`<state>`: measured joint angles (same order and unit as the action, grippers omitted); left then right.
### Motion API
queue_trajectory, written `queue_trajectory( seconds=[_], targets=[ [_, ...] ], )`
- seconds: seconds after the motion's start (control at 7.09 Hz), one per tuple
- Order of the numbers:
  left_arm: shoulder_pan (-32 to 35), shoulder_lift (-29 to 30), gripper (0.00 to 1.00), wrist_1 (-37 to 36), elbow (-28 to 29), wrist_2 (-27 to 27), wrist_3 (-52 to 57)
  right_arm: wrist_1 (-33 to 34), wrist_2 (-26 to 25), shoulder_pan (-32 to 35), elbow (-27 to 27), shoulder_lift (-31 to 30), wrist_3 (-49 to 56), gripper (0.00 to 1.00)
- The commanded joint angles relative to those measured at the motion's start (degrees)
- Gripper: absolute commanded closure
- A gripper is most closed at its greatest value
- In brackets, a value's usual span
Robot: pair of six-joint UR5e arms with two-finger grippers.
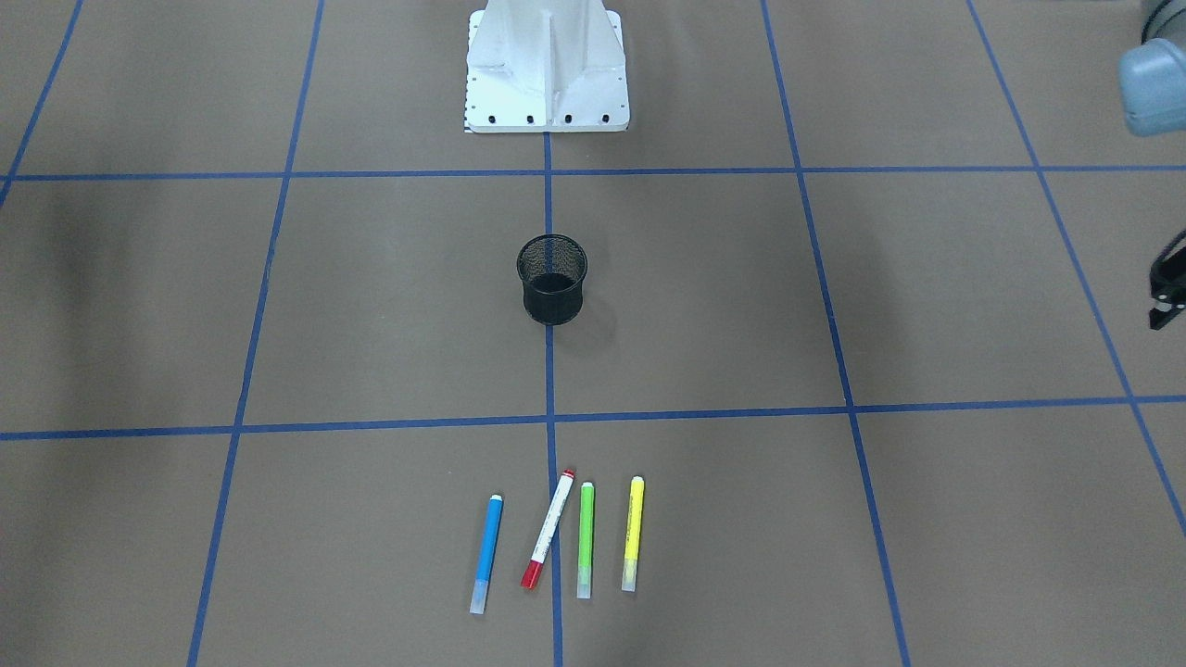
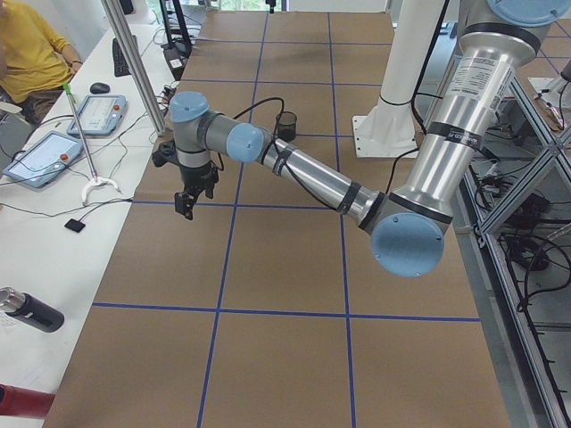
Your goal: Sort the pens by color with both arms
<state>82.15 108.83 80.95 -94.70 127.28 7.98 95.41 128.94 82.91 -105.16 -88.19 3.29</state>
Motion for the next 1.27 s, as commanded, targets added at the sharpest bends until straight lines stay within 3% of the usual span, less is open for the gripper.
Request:
queue_trajectory(
  seconds=[0.0, 0.28, 0.42, 1.13],
  targets=[
    [7.65, -3.17, 0.00, 0.08, 7.49, 3.67, 7.04, -0.04, 0.26, 8.54, 3.79, -4.70, 2.59, 0.01],
    [9.60, -11.93, 0.00, 2.45, 5.50, 3.59, 7.05, -0.22, 0.00, 9.90, 6.89, -7.07, 2.69, 0.01],
    [9.79, -12.93, 0.00, 5.41, 5.06, 3.94, 6.26, -0.22, 0.08, 9.90, 6.72, -7.43, 2.16, 0.01],
    [9.96, -17.51, 0.00, 5.36, -3.03, 5.00, 6.70, -0.39, 0.26, 9.82, 6.19, -6.82, 1.81, 0.01]
  ],
)
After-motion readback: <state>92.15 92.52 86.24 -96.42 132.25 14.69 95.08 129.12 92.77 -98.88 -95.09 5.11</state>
